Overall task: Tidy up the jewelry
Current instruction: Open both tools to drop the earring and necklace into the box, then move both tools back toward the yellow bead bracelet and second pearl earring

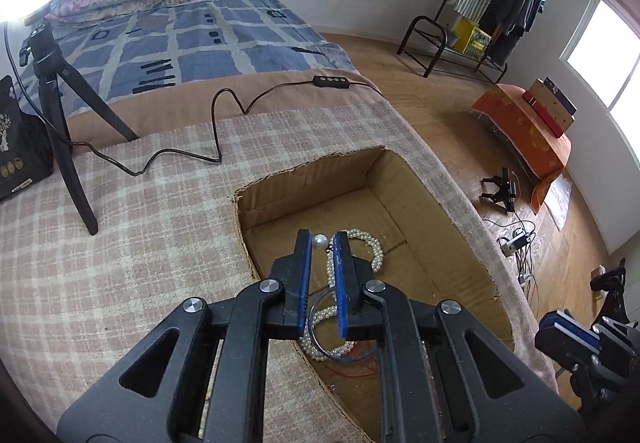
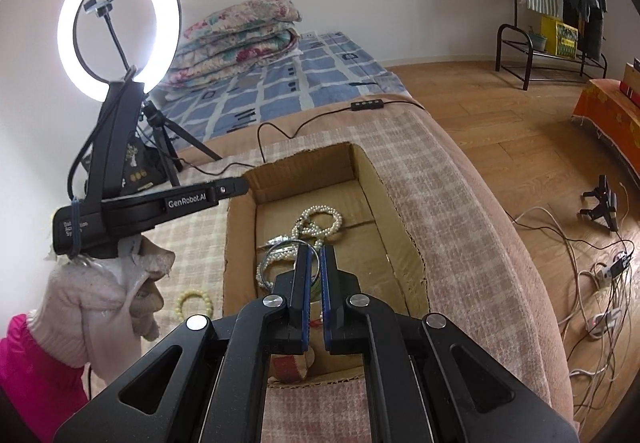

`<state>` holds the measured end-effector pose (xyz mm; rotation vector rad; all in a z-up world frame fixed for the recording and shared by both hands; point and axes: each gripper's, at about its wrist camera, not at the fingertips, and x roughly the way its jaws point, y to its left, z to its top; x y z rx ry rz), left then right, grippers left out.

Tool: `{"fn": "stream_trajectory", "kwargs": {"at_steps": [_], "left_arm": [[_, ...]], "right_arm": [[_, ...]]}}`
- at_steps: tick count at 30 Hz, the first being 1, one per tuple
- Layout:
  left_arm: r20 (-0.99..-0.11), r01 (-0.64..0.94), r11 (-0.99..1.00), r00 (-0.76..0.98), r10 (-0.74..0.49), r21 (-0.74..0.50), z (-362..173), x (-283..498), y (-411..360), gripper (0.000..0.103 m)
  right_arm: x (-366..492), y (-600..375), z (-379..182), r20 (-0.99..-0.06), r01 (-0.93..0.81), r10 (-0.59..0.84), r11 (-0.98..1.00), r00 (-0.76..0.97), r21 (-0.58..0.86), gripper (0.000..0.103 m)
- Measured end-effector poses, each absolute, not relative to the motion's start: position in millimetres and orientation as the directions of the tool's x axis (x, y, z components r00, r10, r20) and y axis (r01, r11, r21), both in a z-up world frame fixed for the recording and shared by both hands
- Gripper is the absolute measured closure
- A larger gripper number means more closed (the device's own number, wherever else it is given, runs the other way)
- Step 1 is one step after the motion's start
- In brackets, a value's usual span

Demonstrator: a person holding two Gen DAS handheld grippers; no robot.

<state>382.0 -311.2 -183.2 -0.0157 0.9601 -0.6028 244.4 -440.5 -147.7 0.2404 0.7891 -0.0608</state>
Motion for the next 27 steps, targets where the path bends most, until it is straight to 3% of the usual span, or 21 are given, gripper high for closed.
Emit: {"fn": "stream_trajectory", "kwargs": {"at_steps": [1,2,3,4,6,9,27], "left_arm": [[-0.766,0.478,0.837,0.422,-0.485,-0.267,-183.6,381.7,-312.0,0.094],[-0.769,0.479,0.838,0.420,-0.481,-0.263,-184.0,381.7,-312.5,0.094],[-0.774,0.477,0.841,0.419,-0.474,-0.256,-184.9,381.9,-313.0,0.087],[-0.777,0.475,0.843,0.419,-0.470,-0.253,-185.8,382.0,-312.8,0.070],[-0.767,0.474,0.841,0.428,-0.478,-0.259,-184.7,380.2,-310.1,0.053],[-0.764,0.479,0.842,0.438,-0.474,-0.249,-181.5,378.0,-308.0,0.053],[-0.725,0.479,0.860,0.528,-0.443,-0.177,-133.1,354.5,-249.7,0.053]], "right_arm": [[244.5,-439.6,-148.0,-0.713,0.152,0.025,0.971,0.700,0.184,0.074],[244.3,-439.1,-148.2,-0.714,0.158,0.019,0.971,0.699,0.180,0.060],[243.8,-438.4,-148.0,-0.715,0.165,0.012,0.970,0.699,0.177,0.052],[243.6,-437.7,-147.3,-0.717,0.170,0.005,0.970,0.697,0.172,0.049],[243.6,-435.6,-146.3,-0.719,0.178,-0.010,0.971,0.695,0.158,0.040],[242.2,-432.8,-143.6,-0.717,0.190,-0.040,0.973,0.696,0.130,0.032],[238.0,-404.6,-127.0,-0.686,0.142,-0.057,0.987,0.726,0.069,0.032]]}}
